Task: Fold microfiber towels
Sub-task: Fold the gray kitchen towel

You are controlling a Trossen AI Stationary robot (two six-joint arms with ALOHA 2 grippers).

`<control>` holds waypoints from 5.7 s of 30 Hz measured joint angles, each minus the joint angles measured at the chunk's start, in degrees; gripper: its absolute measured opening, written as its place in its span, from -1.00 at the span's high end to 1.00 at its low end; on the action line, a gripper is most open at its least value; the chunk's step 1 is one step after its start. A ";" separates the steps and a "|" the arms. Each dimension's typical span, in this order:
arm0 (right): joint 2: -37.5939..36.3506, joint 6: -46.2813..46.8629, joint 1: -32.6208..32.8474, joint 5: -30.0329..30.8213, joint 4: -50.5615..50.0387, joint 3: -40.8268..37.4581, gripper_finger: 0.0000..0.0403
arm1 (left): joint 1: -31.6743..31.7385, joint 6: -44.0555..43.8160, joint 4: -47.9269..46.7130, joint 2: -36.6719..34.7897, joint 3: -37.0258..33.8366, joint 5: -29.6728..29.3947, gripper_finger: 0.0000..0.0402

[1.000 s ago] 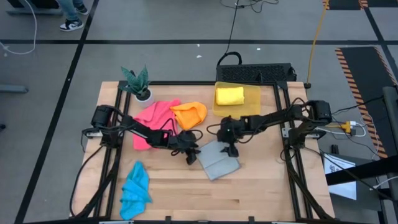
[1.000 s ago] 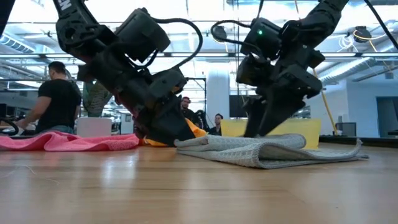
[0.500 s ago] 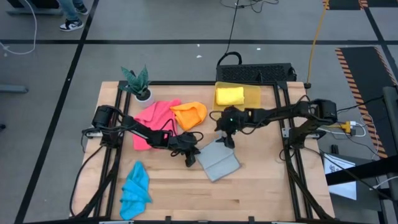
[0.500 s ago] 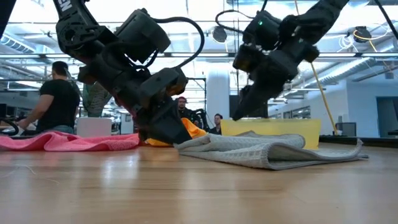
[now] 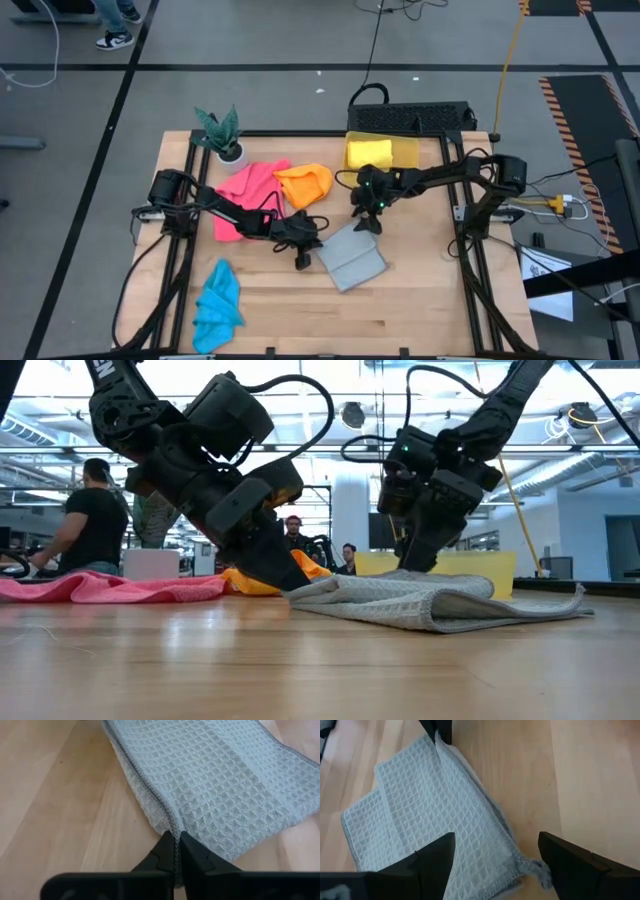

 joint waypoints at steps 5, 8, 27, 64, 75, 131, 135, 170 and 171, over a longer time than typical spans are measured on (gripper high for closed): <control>0.15 1.09 0.04 1.73 -2.36 -0.09 -0.19 | 0.00 0.08 -0.14 0.00 0.00 -0.10 0.90; 0.22 1.12 -0.06 2.85 -1.91 -1.01 -0.02 | 0.00 0.07 -0.22 -0.01 0.00 -0.10 0.85; -6.27 -6.59 5.38 18.08 -1.44 -2.58 0.97 | 4.11 0.35 -8.56 -4.83 -0.02 4.26 0.90; -31.19 -10.60 44.39 47.82 22.79 -14.60 0.96 | -15.31 13.99 -5.18 -25.51 3.87 -10.93 0.95; -32.78 -3.04 43.17 45.52 16.77 -11.52 0.96 | -14.85 13.79 -14.36 -25.17 6.86 -9.95 0.90; -23.12 20.77 34.60 41.28 32.83 -24.48 0.96 | -13.03 -7.80 -14.45 -12.57 4.72 -9.31 0.96; -21.02 20.87 33.14 38.32 35.18 -24.48 0.96 | -13.62 -11.90 -14.82 -12.55 4.72 -9.30 0.93; -15.63 26.89 38.62 18.99 42.86 -24.48 0.96 | -19.88 -13.67 -0.21 -6.32 4.81 -1.92 0.94; -15.65 26.92 38.89 18.06 44.02 -24.48 0.96 | -19.98 -13.65 0.24 -6.32 4.81 -1.76 0.91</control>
